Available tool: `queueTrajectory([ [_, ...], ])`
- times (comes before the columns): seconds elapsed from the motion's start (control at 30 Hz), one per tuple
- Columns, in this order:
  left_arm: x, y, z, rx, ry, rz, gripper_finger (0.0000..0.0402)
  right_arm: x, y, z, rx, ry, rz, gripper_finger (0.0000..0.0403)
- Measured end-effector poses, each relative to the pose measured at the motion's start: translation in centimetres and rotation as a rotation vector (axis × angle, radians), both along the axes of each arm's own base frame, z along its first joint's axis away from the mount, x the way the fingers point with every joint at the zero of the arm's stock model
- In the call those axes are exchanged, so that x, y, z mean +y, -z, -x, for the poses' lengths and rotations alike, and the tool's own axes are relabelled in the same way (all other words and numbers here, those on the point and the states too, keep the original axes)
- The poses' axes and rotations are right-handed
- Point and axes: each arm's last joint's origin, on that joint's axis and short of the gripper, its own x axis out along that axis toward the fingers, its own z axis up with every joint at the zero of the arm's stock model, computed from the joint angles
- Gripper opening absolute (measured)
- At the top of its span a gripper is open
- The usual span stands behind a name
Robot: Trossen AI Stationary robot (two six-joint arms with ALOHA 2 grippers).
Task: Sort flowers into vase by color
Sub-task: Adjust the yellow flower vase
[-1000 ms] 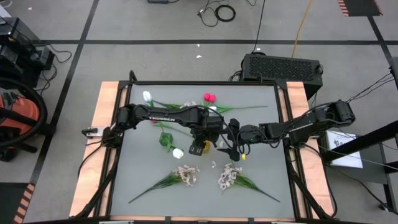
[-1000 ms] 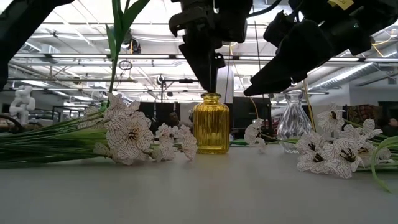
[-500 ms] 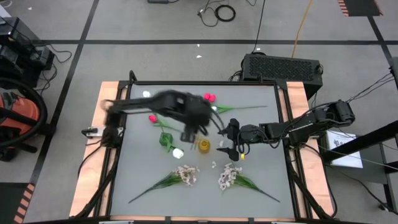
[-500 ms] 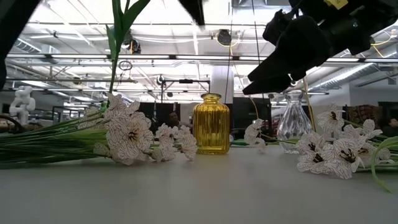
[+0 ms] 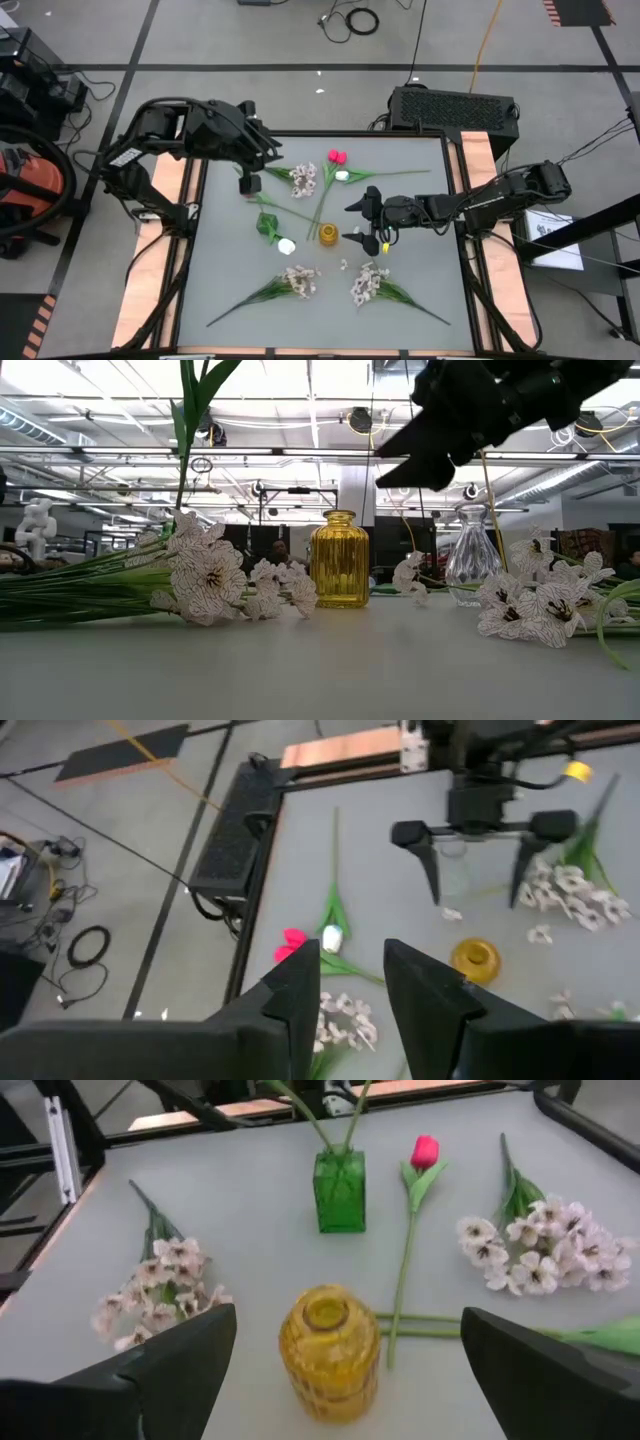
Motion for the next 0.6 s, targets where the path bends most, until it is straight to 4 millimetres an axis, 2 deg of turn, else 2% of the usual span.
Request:
queueTrajectory([
  [0.1,0.9,1.3,-0.3,0.0,-0.003,0.021,0.011,-0.3,-1.3,-0.6,-0.013,0.052,0.02,0.0378],
  [0.23,1.4,3.9,-1.4,-0.043,0.08,0.059,0.01,-0.8,-4.4,-2.0,0.029,0.075,0.065,0.0378],
  [0.37,1.5,6.5,-1.2,-0.2,0.038,0.062,0.0089,-1.9,-7.1,-3.7,0.116,0.088,0.123,0.0378],
  [0.47,1.5,8.7,-0.5,-0.3,-0.028,0.035,0.0079,-3.4,-7.7,-5.3,0.144,0.094,0.169,0.0378],
  [0.6,0.8,10.4,1.8,-0.397,-0.028,0.052,0.0066,-6.1,-6.5,-7.9,0.171,0.007,0.11,0.0378],
])
